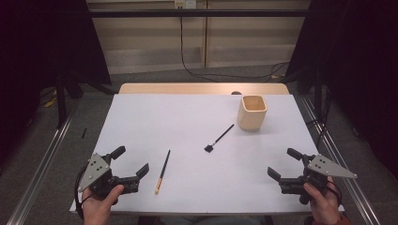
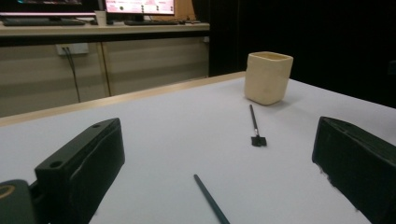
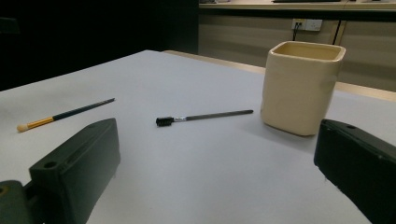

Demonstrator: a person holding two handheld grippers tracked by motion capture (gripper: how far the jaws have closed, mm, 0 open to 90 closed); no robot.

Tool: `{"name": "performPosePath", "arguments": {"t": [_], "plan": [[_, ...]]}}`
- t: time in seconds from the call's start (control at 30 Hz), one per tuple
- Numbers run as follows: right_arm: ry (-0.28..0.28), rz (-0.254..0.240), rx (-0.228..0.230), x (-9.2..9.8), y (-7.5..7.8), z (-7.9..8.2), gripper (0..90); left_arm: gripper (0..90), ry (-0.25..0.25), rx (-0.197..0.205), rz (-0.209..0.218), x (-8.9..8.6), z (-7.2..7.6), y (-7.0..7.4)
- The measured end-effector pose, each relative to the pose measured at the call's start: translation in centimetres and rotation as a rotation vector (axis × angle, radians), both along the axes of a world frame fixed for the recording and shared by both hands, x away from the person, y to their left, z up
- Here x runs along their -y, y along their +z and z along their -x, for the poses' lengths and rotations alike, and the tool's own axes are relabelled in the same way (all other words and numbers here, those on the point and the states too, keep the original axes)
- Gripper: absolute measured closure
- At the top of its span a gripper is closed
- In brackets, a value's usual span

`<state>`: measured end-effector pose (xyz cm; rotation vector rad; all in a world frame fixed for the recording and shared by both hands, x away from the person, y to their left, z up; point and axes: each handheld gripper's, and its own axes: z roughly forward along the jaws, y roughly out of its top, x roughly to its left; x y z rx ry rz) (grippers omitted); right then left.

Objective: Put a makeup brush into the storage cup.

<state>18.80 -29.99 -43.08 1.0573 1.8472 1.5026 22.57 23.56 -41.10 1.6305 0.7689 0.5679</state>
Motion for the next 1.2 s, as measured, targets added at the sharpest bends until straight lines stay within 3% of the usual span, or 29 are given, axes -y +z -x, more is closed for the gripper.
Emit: {"name": "performPosePath", "arguments": {"t": [0.13,0.2,0.33,0.47,0.8,0.93,1.2], "plan": [[-0.002,-0.004,0.003,0.1,0.0,0.0,0.0,2.6,-0.013,0.007,-0.014,0.3,-0.6,0.4],[0.0,-0.003,0.0,0.1,0.0,-0.1,0.0,2.1,0.016,0.012,-0.011,0.5,-1.0,0.5],[0.002,-0.002,-0.003,0.1,0.0,-0.1,0.0,1.1,0.014,0.023,-0.013,0.8,-1.9,0.8],[-0.003,-0.005,-0.002,0.1,0.0,0.0,0.0,1.2,0.035,0.009,-0.022,1.1,-2.6,1.1],[-0.004,-0.006,-0.006,0.1,0.0,-0.1,0.0,0.8,0.003,-0.02,-0.043,1.5,-4.9,1.7],[-0.004,-0.005,-0.007,0.1,0.0,-0.1,0.0,1.0,0.013,-0.027,-0.055,1.8,-5.7,1.7],[-0.005,-0.006,-0.008,0.1,0.0,-0.1,0.0,1.0,0.014,-0.02,-0.077,2.6,-7.2,2.6]]}}
